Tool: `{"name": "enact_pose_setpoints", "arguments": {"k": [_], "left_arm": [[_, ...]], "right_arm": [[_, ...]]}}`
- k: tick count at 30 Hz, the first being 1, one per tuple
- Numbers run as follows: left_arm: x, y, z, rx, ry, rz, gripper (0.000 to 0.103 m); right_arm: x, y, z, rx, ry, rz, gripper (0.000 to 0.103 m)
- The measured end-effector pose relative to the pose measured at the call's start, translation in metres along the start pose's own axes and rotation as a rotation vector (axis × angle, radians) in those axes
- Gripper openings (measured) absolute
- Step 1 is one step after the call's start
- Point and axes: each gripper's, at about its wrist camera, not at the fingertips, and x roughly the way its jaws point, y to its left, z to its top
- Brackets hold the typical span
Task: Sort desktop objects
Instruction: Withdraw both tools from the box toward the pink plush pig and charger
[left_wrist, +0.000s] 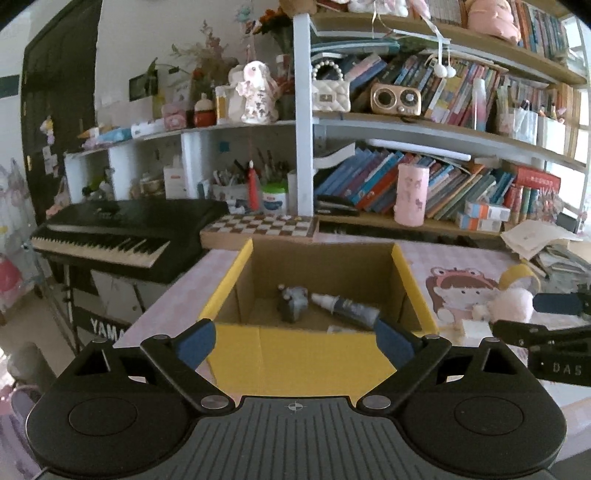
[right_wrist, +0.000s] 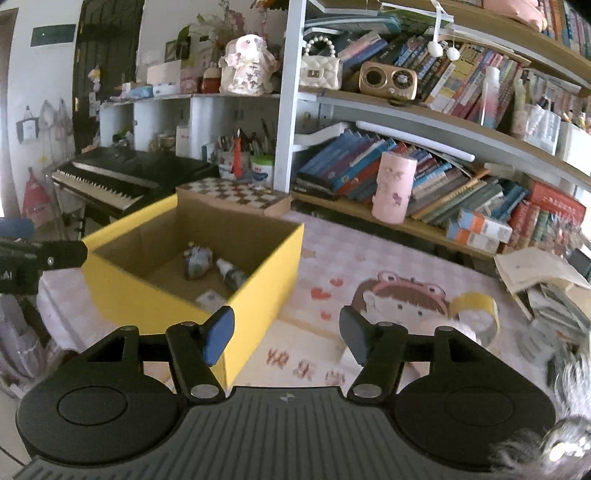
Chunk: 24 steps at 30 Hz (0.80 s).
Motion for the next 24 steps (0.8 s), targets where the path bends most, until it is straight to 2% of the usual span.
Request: {"name": "enact_pose_setpoints", "arguments": {"k": [11, 24], "left_arm": [[-0.043, -0.001, -0.044, -0.042, 0.019, 0.012, 0.096], [-0.064, -0.015, -0.082, -0.058, 0.07, -0.016, 0.096]], "right_arm": [[-0.047, 0.028, -0.05, 0.058, 0.02, -0.025, 0.06], [-0.077, 0.041, -0.095, 0.101, 0.08, -0.075, 0.062]]}}
